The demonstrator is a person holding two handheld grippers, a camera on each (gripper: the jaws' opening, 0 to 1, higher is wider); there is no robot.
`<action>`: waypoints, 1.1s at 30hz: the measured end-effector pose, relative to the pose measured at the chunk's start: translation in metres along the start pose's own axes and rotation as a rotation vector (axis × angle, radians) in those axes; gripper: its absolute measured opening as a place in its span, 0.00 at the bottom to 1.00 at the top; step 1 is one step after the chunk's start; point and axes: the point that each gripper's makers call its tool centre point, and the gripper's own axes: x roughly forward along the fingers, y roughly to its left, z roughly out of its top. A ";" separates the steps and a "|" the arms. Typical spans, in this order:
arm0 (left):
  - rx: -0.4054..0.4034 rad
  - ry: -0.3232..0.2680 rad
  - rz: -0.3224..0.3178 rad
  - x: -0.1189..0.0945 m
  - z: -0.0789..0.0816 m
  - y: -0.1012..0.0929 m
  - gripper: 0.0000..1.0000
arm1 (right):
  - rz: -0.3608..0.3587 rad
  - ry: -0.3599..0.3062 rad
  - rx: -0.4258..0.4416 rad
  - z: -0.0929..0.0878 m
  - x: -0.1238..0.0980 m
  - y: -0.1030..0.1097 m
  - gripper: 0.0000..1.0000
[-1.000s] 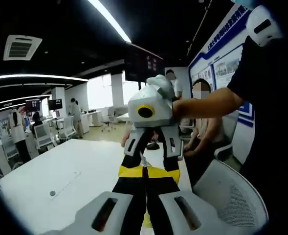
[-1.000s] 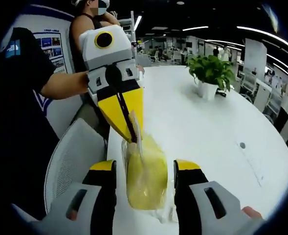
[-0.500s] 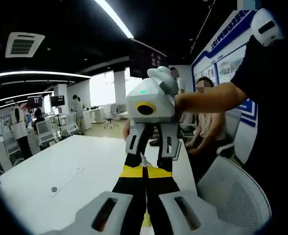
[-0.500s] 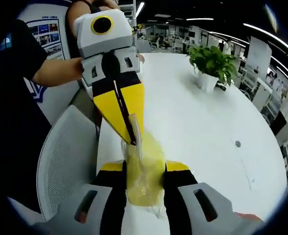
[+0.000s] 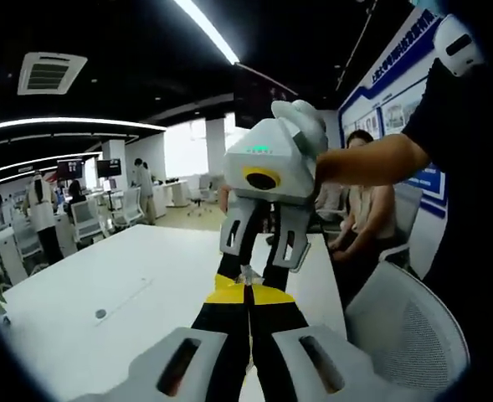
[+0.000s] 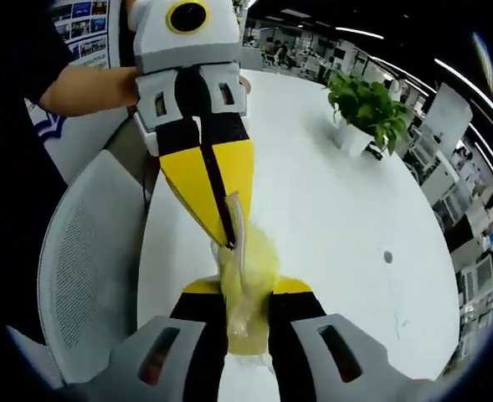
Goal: Compare the silicone blocks by pressing each to a similar depth, holding the contact briefly, and releasing to observe deformation and rebound differences across the visible hardness samples.
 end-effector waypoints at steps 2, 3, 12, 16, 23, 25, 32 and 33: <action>0.011 0.009 0.007 -0.001 -0.002 0.001 0.00 | -0.005 0.022 -0.033 0.000 0.002 -0.001 0.10; 0.011 0.013 0.008 -0.002 -0.003 0.001 0.00 | 0.002 0.034 -0.032 -0.001 0.002 0.000 0.10; 0.005 0.005 0.041 -0.006 -0.004 0.005 0.00 | -0.010 0.076 -0.065 0.003 0.006 -0.006 0.05; -0.003 0.006 0.035 -0.007 -0.006 0.005 0.00 | 0.005 0.098 -0.070 0.001 0.007 -0.003 0.04; -0.007 0.028 0.016 -0.003 -0.016 0.000 0.00 | 0.030 0.133 -0.082 -0.009 0.011 0.003 0.02; -0.006 0.032 0.014 -0.002 -0.017 -0.001 0.00 | 0.038 0.135 -0.075 -0.010 0.011 0.005 0.02; -0.001 0.040 0.015 -0.003 -0.018 0.001 0.00 | 0.043 0.136 -0.078 -0.010 0.012 0.005 0.02; 0.002 0.043 0.017 -0.002 -0.018 0.001 0.00 | 0.042 0.135 -0.077 -0.010 0.012 0.005 0.02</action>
